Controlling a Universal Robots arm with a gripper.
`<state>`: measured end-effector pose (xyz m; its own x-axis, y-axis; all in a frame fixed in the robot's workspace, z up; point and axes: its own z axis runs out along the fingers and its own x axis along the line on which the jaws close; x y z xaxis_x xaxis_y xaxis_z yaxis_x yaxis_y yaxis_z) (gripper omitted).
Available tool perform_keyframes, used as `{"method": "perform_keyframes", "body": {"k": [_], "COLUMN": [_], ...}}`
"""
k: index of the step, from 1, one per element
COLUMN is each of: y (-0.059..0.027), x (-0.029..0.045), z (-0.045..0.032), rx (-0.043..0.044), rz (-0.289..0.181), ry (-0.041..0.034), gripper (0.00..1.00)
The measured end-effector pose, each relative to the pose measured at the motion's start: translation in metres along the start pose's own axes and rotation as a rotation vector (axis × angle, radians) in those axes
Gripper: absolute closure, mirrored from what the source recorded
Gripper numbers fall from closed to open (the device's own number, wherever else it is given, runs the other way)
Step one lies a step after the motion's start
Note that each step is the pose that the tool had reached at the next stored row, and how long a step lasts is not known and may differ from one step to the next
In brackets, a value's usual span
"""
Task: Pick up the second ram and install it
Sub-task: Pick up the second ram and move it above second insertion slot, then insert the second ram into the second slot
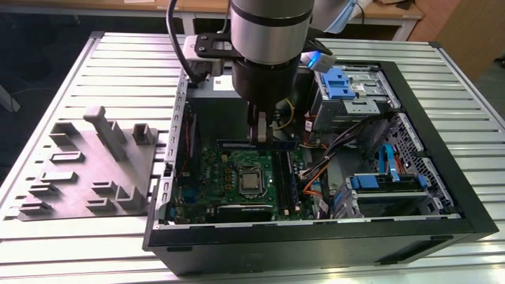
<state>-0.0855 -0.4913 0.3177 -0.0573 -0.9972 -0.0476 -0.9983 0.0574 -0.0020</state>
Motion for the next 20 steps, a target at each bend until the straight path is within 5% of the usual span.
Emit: {"method": "perform_keyframes", "body": {"k": [16,20], "y": [0.0,0.0], "x": [0.0002,0.0002], "z": [0.0029,0.0038], "rx": [-0.0001,0.0024], "rz": [0.001,0.054], "ry": [0.0002,0.0004], "gripper": [0.89,0.89]}}
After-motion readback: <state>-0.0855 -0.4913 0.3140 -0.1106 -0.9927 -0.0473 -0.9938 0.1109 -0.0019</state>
